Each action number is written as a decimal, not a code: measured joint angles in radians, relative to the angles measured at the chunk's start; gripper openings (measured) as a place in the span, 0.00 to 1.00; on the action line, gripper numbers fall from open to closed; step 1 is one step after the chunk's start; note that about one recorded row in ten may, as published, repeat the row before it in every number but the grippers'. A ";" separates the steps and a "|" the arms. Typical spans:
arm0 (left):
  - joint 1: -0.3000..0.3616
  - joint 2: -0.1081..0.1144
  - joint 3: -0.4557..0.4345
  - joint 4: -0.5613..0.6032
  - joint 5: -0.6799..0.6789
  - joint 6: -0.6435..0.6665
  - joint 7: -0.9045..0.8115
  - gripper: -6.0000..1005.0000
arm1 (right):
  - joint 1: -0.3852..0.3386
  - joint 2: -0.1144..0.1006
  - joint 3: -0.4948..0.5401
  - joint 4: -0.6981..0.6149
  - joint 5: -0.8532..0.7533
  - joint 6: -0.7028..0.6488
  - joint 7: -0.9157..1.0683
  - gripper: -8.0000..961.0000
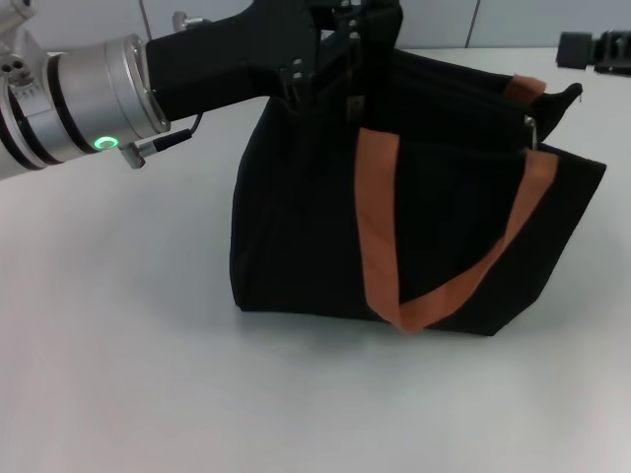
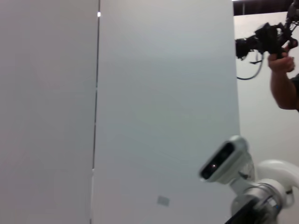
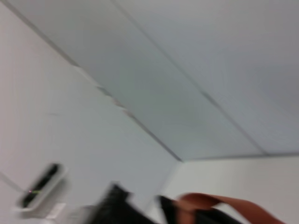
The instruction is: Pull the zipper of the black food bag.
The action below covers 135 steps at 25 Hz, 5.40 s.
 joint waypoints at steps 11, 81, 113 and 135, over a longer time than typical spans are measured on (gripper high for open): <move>0.039 0.008 0.000 0.007 -0.004 -0.094 -0.024 0.16 | -0.076 0.007 -0.021 0.287 0.168 -0.159 -0.679 0.57; 0.360 0.011 -0.036 0.077 0.450 0.205 0.070 0.80 | -0.080 0.112 -0.210 0.577 -0.056 0.042 -1.400 0.86; 0.350 0.007 -0.031 0.077 0.458 0.154 0.081 0.80 | -0.074 0.115 -0.200 0.595 -0.045 0.057 -1.412 0.86; 0.347 0.006 -0.031 0.077 0.456 0.151 0.089 0.80 | -0.065 0.115 -0.199 0.595 -0.044 0.049 -1.405 0.86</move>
